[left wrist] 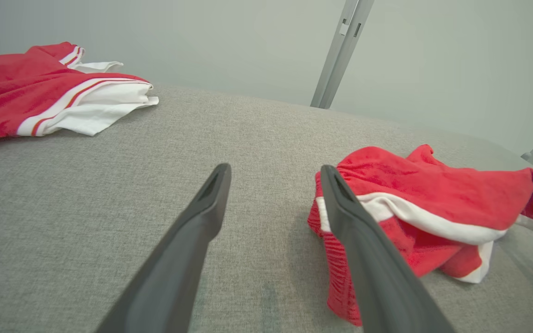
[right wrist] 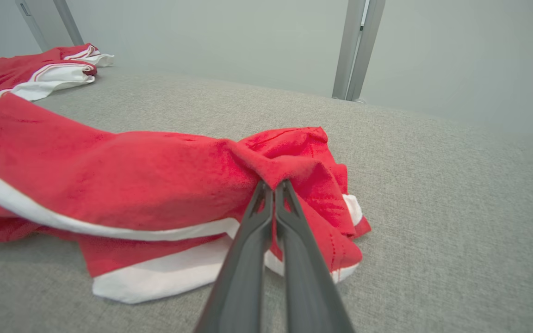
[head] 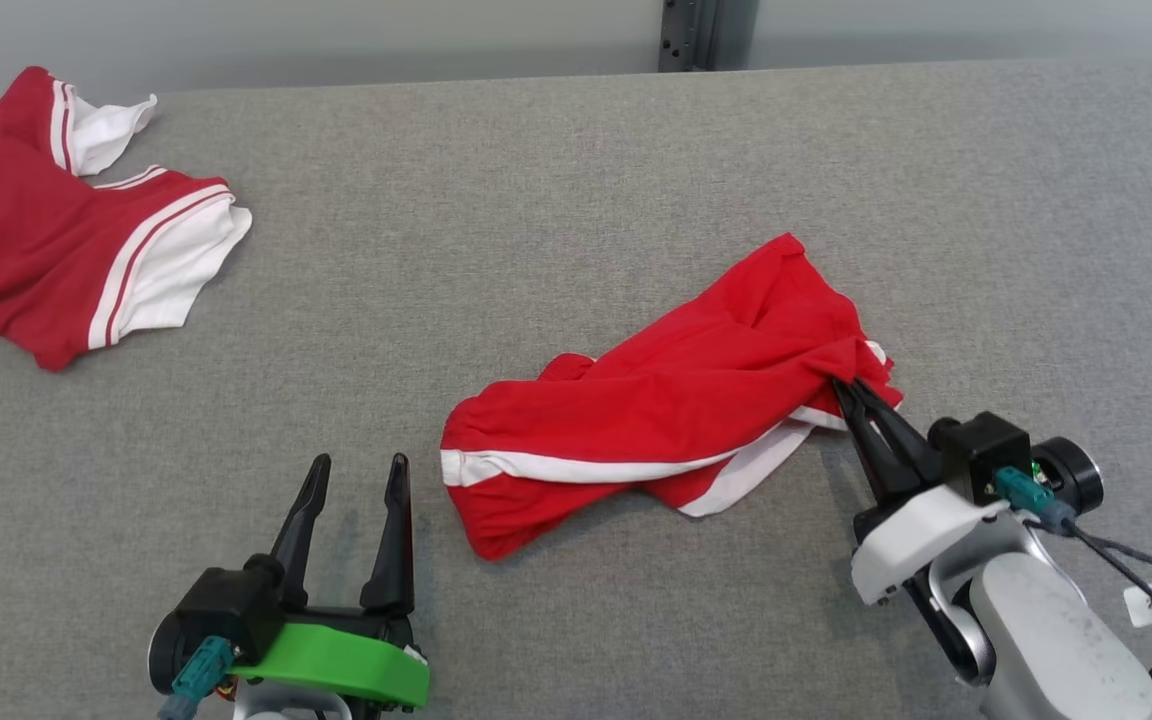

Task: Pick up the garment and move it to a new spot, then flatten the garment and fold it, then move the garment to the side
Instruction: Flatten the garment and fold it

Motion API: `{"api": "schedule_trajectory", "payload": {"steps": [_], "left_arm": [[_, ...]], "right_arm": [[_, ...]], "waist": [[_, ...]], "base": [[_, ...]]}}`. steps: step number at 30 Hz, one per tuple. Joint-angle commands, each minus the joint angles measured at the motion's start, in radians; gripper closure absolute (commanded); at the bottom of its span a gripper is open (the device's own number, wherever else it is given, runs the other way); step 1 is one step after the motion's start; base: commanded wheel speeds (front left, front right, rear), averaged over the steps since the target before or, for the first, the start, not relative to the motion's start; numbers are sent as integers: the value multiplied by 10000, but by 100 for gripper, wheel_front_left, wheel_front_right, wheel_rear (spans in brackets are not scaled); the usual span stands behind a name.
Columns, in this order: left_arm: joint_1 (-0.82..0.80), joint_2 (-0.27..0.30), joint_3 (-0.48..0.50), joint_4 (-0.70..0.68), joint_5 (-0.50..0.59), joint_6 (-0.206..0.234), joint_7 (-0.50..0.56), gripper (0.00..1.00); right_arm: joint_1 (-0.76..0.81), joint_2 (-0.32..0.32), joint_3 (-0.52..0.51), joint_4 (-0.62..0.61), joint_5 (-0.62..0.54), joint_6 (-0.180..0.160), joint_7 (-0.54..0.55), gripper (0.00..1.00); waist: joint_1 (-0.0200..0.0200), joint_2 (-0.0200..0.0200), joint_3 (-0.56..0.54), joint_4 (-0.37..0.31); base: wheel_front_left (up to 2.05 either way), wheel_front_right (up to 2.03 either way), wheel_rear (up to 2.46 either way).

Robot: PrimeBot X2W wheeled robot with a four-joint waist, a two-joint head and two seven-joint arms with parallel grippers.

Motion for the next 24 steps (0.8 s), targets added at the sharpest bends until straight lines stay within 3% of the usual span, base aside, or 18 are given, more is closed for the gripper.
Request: {"api": "schedule_trajectory", "payload": {"steps": [1,16,17,18,19,21,24], "left_arm": [[-110,-38,48,-27,65,-58,-5,0],[-454,-370,-19,146,288,-372,-6,0],[-459,-376,-13,153,284,-374,-6,0],[-462,-385,-10,161,282,-368,-6,0],[-464,-393,-5,173,280,-372,-6,0],[-468,-401,-22,217,281,-389,-6,0],[-492,-409,-50,256,299,-409,-6,0]], "right_arm": [[-294,-32,-70,184,38,-3,151,100],[-3042,173,-246,3341,-387,-3,523,100],[-3153,191,-273,3524,-444,-3,466,96],[-3255,229,-289,3677,-480,-5,418,78],[-3356,293,-327,3838,-493,-3,363,39],[-3556,392,-380,4103,-564,-3,213,0],[-3741,580,-484,4307,-544,-3,16,0]], "waist": [[0,-1,75,184],[0,-1,448,1012],[0,-1,459,1025],[0,-1,468,1029],[0,-1,474,1024],[0,-1,472,992],[0,-1,436,900]], "base": [[0,0,0],[0,0,0],[0,0,0],[0,0,0],[0,0,0],[0,0,0],[0,0,0]]}}
